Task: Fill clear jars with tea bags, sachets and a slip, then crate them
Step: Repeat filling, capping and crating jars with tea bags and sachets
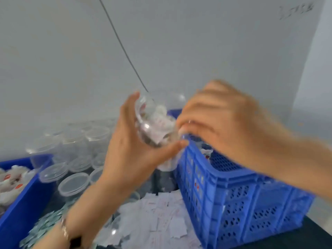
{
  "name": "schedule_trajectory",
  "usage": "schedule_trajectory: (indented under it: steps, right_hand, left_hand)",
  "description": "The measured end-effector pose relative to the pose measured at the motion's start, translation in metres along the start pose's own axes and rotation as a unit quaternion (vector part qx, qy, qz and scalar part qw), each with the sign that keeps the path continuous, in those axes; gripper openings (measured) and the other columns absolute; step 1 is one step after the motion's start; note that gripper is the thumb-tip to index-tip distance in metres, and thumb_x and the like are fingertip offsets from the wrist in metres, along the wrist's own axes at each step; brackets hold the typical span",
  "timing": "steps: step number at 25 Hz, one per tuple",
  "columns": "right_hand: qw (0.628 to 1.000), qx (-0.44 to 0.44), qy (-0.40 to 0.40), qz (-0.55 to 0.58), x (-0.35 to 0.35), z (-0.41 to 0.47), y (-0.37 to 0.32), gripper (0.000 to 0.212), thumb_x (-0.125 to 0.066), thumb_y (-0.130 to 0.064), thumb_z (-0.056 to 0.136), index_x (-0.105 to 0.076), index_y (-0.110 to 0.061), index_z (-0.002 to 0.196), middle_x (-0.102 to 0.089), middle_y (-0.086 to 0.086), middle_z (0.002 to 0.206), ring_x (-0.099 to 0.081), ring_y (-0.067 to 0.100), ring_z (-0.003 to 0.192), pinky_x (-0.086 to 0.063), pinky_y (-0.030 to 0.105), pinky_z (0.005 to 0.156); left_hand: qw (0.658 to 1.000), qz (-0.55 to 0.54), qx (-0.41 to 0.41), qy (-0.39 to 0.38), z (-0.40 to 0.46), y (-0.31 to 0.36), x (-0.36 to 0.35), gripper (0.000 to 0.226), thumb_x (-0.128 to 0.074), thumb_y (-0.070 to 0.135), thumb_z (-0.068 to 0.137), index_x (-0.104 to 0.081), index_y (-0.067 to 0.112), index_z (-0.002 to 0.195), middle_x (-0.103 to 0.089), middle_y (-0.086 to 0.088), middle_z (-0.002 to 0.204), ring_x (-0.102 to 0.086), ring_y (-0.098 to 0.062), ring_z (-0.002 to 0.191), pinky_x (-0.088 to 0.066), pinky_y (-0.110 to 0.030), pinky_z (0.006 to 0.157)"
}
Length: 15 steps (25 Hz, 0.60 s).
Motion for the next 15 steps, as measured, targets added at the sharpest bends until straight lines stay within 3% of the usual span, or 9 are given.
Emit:
schedule_trajectory:
  steps: [2,4,6,8,10,12,15]
  right_hand:
    - [0.999,-0.039,-0.003,-0.026,0.019,0.009,0.04,0.016,-0.062,-0.025,0.086,-0.072,-0.013,0.089,-0.064,-0.001,0.083,-0.051,0.013,0.074,-0.044,0.027,0.07]
    - [0.996,-0.075,-0.026,-0.037,0.022,0.007,0.078,0.016,-0.062,-0.026,0.086,-0.072,-0.015,0.09,-0.057,-0.004,0.081,-0.049,0.012,0.069,-0.043,0.03,0.066]
    - [0.992,-0.098,-0.063,-0.054,0.006,-0.003,0.113,0.011,-0.065,-0.025,0.085,-0.072,-0.016,0.088,-0.054,-0.003,0.076,-0.054,0.02,0.067,-0.041,0.031,0.065]
    - [0.972,-0.132,-0.159,-0.111,-0.032,-0.018,0.147,0.016,-0.061,-0.027,0.085,-0.072,-0.016,0.088,-0.061,0.006,0.078,-0.061,0.029,0.077,-0.038,0.031,0.064]
    - [0.926,-0.173,-0.292,-0.164,-0.082,-0.041,0.179,0.027,-0.053,-0.034,0.089,-0.07,-0.013,0.09,-0.065,0.011,0.089,-0.062,0.032,0.088,-0.036,0.031,0.065]
    - [0.883,-0.212,-0.379,-0.178,-0.126,-0.066,0.206,0.032,-0.051,-0.035,0.09,-0.067,-0.009,0.089,-0.066,0.013,0.094,-0.06,0.03,0.088,-0.039,0.032,0.068]
    - [0.847,-0.259,-0.445,-0.132,-0.178,-0.097,0.237,0.02,-0.055,-0.026,0.086,-0.062,-0.009,0.084,-0.066,0.014,0.092,-0.056,0.028,0.078,-0.044,0.033,0.067]
  left_hand:
    - [0.989,0.062,-0.128,0.033,0.039,0.03,-0.021,0.094,-0.071,0.065,0.061,-0.04,0.018,0.137,-0.045,0.004,0.131,-0.047,-0.011,0.121,-0.041,-0.024,0.095]
    - [0.955,0.143,-0.247,0.075,0.065,0.048,-0.048,0.067,-0.07,0.058,0.067,-0.062,0.011,0.114,-0.055,-0.007,0.121,-0.05,-0.025,0.113,-0.04,-0.029,0.088]
    - [0.934,0.185,-0.305,0.037,0.082,0.048,-0.092,0.049,-0.073,0.051,0.069,-0.067,0.009,0.093,-0.063,-0.01,0.104,-0.055,-0.033,0.101,-0.037,-0.037,0.082]
    - [0.924,0.256,-0.261,-0.111,0.095,0.028,-0.152,0.043,-0.069,0.051,0.076,-0.065,0.013,0.095,-0.065,-0.006,0.099,-0.054,-0.03,0.103,-0.032,-0.036,0.083]
    - [0.871,0.369,-0.212,-0.246,0.099,-0.003,-0.211,0.044,-0.061,0.057,0.082,-0.063,0.02,0.105,-0.065,-0.001,0.107,-0.053,-0.024,0.108,-0.033,-0.033,0.085]
    - [0.825,0.415,-0.174,-0.342,0.101,-0.031,-0.257,0.044,-0.057,0.061,0.084,-0.062,0.024,0.107,-0.065,0.003,0.108,-0.056,-0.019,0.108,-0.033,-0.032,0.083]
    - [0.776,0.428,-0.089,-0.454,0.104,-0.069,-0.306,0.038,-0.054,0.058,0.09,-0.058,0.027,0.112,-0.062,0.003,0.119,-0.053,-0.019,0.12,-0.029,-0.039,0.104]
Point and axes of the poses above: each hand's wrist, its own z-axis towards the middle knuckle, its own x-axis out of the back of the hand, y = z × x, the point moved 6 cm from there along z, towards the middle knuckle
